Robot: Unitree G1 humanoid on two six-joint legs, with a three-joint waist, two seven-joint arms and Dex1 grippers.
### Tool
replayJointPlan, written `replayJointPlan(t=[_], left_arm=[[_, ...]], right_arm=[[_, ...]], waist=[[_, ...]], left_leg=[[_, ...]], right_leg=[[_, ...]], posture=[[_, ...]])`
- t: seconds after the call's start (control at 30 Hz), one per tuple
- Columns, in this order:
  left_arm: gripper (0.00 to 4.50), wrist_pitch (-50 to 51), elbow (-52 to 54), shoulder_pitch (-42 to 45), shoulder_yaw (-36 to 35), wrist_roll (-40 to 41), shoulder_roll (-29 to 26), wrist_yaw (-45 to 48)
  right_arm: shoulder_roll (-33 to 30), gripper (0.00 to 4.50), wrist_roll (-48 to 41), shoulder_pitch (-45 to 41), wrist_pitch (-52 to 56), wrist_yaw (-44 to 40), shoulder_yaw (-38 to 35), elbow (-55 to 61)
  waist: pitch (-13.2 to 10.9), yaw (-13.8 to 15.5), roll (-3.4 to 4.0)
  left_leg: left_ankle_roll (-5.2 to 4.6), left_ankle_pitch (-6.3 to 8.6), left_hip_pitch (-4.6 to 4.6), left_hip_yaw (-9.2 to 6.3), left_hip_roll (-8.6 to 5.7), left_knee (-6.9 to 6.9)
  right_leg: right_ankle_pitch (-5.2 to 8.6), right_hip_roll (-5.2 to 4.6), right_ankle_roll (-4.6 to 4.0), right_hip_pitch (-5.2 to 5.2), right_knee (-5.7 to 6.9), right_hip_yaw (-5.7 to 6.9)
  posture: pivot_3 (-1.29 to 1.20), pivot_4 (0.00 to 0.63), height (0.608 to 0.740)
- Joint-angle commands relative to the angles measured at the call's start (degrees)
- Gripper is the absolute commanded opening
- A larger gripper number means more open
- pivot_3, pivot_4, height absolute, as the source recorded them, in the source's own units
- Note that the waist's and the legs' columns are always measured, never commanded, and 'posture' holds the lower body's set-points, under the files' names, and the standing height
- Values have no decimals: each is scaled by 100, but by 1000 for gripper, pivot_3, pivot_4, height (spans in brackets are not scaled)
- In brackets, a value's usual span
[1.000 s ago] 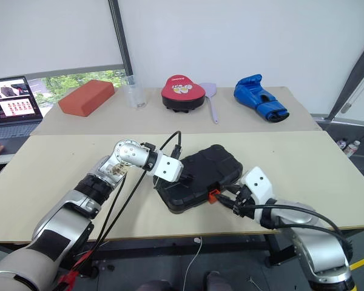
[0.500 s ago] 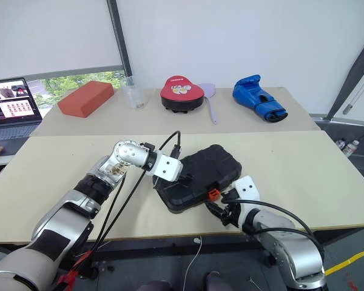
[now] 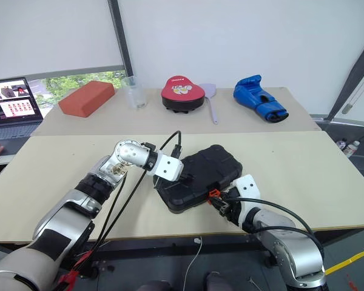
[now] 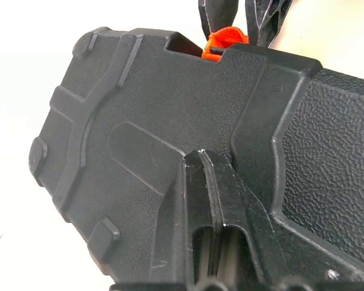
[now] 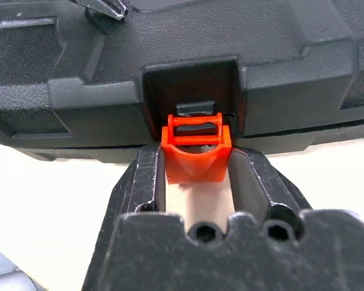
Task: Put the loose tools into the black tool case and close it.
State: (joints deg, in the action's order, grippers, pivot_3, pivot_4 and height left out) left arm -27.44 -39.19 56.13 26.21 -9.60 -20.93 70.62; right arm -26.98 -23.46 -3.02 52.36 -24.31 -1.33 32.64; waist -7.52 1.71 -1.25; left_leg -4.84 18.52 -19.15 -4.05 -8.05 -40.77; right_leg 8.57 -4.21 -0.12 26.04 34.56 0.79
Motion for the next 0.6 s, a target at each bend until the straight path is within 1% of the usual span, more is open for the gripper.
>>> replayJointPlan(t=[0.03,0.23,0.33,0.4,0.43,0.5,0.53,0.6], left_arm=[[0,150,-388,-219,312,-409,-109,137],[0,132,-394,-226,321,-422,-110,138],[0,118,-431,-190,335,-442,-77,120],[0,114,-441,-178,343,-446,-60,116],[0,111,-444,-176,345,-446,-55,115],[0,93,-444,-181,350,-445,-52,111],[0,89,-438,-190,351,-443,-53,110],[0,79,-427,-207,353,-439,-56,105]], right_arm=[[-133,1278,-43,141,-172,-37,-158,510],[-168,1278,-129,257,-117,24,-188,777],[-117,1278,-119,201,-110,67,-129,655],[-87,2262,-86,136,-82,123,-106,548],[-100,2422,-67,116,-74,133,-94,533],[-241,3225,-171,136,88,70,-207,649],[-345,3524,-201,179,120,11,-281,709],[-586,3524,-237,332,109,-171,-410,756]], waist=[[0,29,0],[1,46,1],[1,46,1],[1,44,1],[1,42,1],[1,41,1],[1,42,1],[1,43,1]], left_leg=[[-1,1,-1,0,0,1],[-7,4,-4,0,0,5],[-9,6,-5,0,-1,5],[-8,7,-6,0,-1,7],[-8,7,-4,0,0,7],[-7,7,-4,0,0,7],[-7,7,-4,0,0,8],[-8,7,-4,0,0,7]], right_leg=[[0,0,-1,1,-1,0],[-1,2,-8,6,-12,-1],[-1,3,-8,4,-22,-1],[-1,3,-8,4,-25,0],[-1,3,-7,3,-26,-1],[-2,3,-7,0,-27,-1],[-2,3,-6,-1,-27,-1],[-1,2,-5,0,-27,0]], posture=[[0,150,740],[0,150,740],[0,150,740],[0,150,740],[0,150,740],[0,150,740],[0,150,740],[0,150,740]])
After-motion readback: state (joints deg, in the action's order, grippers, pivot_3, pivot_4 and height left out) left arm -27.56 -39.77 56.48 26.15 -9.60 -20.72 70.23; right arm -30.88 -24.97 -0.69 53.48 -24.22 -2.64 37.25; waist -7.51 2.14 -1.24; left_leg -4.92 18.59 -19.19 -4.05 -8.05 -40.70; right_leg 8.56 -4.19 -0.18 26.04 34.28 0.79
